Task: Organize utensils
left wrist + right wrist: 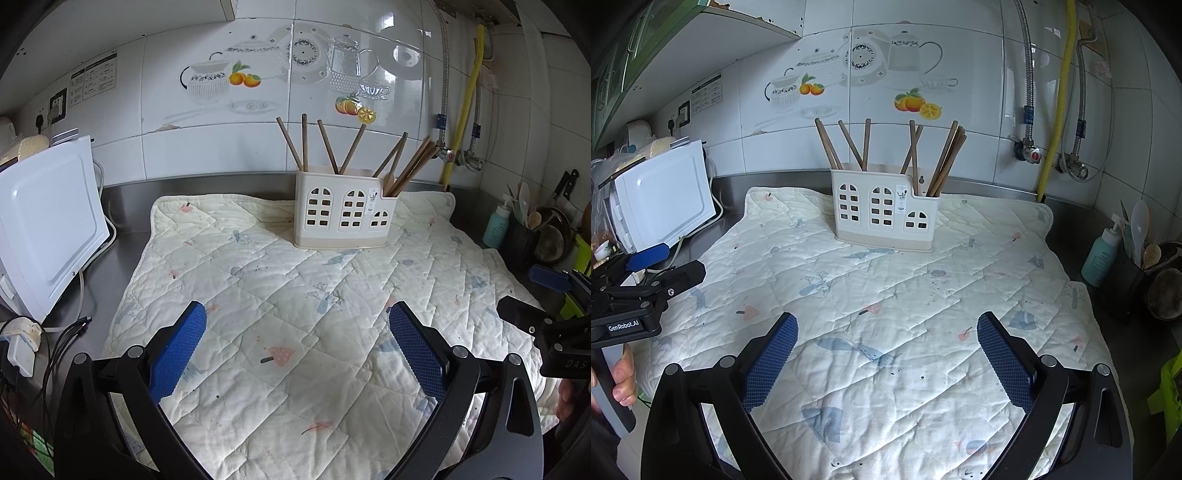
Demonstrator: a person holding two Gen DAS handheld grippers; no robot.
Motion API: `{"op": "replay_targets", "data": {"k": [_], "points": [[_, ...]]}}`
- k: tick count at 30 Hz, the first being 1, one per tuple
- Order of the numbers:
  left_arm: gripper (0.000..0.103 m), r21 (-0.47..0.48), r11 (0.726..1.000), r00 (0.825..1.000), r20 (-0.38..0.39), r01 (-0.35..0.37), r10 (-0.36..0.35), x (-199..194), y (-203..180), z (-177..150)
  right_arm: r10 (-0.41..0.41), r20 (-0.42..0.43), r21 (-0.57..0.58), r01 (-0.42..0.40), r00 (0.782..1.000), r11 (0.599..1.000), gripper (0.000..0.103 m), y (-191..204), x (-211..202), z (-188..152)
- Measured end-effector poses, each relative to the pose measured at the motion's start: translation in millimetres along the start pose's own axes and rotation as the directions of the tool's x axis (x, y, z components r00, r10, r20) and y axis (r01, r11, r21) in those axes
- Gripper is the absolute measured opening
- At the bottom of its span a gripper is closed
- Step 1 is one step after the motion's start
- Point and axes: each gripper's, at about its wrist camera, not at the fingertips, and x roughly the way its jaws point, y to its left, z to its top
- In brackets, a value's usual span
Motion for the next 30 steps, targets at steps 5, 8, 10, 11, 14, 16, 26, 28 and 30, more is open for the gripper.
{"op": "replay_targets", "data": {"k": [5,8,10,11,14,16,26,28,30], "points": [[0.098,-0.005,1.0,1.0,-0.003,-0.003,0.003,0.8,0.5,-1.0,0.002,0.0,0.0,-0.002,1.0,1.0,0.094,-0.2,0.3,-0.1],[0.098,-0.008,1.0,1.0,-0.001,-0.001,0.001,0.8,0.9,-1.1,0.002,-0.001,0.001,-0.002,1.0,1.0,0.094,-0.4,0.5,0.0],[0.098,-0.01,1.0,1.0,-0.001,0.0,0.0,0.9,1.2,-1.4,0.001,-0.001,0.0,-0.001,1.0,1.0,0.094,0.1,0.7,-0.1],[0.098,-0.01,1.0,1.0,-0.001,0.001,-0.001,1.4,1.4,-1.7,0.001,-0.001,0.001,-0.001,1.0,1.0,0.094,0.1,0.7,-0.2],[0.098,-0.014,1.0,1.0,-0.002,0.008,-0.008,1.2,1.6,-1.7,0.002,-0.001,0.001,-0.002,1.0,1.0,0.094,1.1,0.9,-0.8],[0.098,-0.023,1.0,1.0,0.002,0.017,-0.017,0.3,1.8,-2.0,0.002,0.0,0.002,-0.002,1.0,1.0,0.094,0.9,0.7,-1.0],[0.098,-0.039,0.999,1.0,-0.009,0.0,0.0,2.4,5.6,-3.2,0.003,-0.002,0.002,-0.003,1.0,1.0,0.094,0.0,1.5,-0.6],[0.098,-0.036,0.999,1.0,-0.01,-0.003,0.003,2.9,4.9,-3.3,0.003,-0.003,0.002,-0.003,1.0,1.0,0.094,0.3,1.4,-0.7],[0.098,-0.035,0.999,1.0,-0.012,-0.002,0.001,3.4,5.3,-3.3,0.002,-0.002,0.002,-0.002,1.0,1.0,0.094,0.1,1.8,-1.1]]}}
